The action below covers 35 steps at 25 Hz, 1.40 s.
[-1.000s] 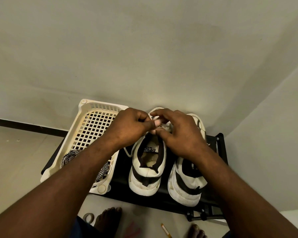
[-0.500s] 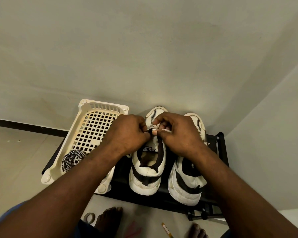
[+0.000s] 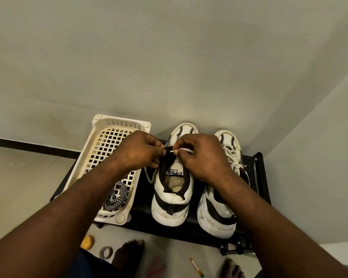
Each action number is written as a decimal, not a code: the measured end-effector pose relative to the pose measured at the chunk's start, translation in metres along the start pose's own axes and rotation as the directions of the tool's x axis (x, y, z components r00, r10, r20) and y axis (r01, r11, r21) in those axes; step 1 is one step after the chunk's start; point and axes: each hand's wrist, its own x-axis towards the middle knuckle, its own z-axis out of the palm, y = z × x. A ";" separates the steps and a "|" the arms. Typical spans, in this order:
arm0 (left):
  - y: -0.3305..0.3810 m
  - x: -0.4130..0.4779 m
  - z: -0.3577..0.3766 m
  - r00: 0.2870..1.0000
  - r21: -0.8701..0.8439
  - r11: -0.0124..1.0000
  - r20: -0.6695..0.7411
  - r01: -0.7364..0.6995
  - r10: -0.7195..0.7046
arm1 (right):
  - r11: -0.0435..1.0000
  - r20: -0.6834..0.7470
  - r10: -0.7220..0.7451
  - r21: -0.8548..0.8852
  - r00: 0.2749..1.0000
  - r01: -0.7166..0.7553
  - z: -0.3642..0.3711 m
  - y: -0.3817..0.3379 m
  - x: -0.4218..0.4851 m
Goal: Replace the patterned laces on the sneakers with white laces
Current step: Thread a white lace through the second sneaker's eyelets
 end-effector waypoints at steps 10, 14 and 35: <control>-0.002 0.001 -0.003 0.999 -0.075 0.997 0.055 0.002 0.002 | 1.000 -0.097 0.003 -0.025 0.995 -0.005 0.017 0.001 0.004; -0.002 0.001 -0.002 0.998 -0.082 0.997 0.064 -0.001 0.007 | 0.995 -0.070 -0.015 -0.100 0.997 0.008 0.015 -0.001 0.003; 0.000 0.000 0.009 0.997 -0.012 1.000 -0.066 -0.028 0.027 | 0.986 -0.058 -0.038 -0.165 0.998 0.028 0.014 0.003 0.003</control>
